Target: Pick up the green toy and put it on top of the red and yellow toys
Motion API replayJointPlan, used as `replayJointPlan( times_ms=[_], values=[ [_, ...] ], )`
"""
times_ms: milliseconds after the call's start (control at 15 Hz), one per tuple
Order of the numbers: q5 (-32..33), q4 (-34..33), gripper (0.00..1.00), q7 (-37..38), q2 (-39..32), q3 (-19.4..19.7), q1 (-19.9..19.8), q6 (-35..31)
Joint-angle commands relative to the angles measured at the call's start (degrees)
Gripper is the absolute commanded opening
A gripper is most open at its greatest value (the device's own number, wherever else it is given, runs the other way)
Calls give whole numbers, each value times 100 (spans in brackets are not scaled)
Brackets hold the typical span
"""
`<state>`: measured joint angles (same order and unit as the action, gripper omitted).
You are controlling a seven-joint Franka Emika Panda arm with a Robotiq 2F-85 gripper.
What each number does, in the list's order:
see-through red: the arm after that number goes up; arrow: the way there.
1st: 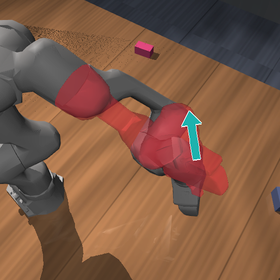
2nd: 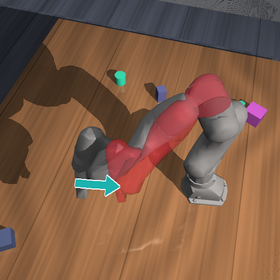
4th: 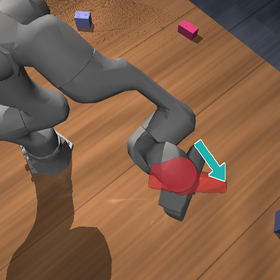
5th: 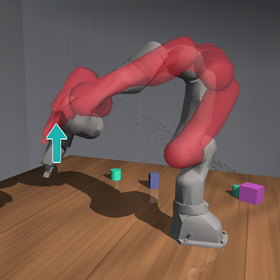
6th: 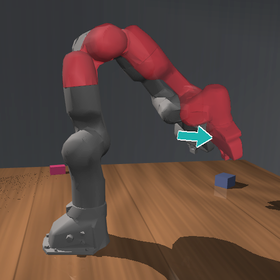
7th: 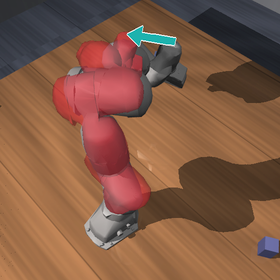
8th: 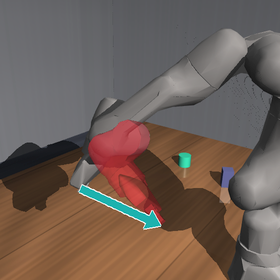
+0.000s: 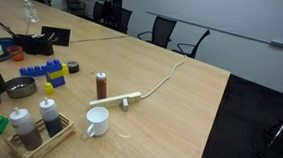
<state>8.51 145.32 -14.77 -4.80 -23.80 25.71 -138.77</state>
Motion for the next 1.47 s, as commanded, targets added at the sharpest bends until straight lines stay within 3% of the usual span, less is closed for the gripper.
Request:
replayJointPlan(
  times_ms=[0,200,267,600,867,933,1400],
  values=[
    [-1,-15,100,-8,3,-53,-63,11],
    [-2,-18,100,-11,8,-52,-67,11],
    [-357,-31,100,-478,-141,-67,-146,-206],
    [-799,-21,100,-1180,-535,-116,-294,-741],
    [-201,41,100,-448,-672,37,-172,-916],
    [-396,-20,100,-713,-687,-84,-278,-765],
    [-276,-14,100,-521,-695,-69,-265,-764]
  ],
)
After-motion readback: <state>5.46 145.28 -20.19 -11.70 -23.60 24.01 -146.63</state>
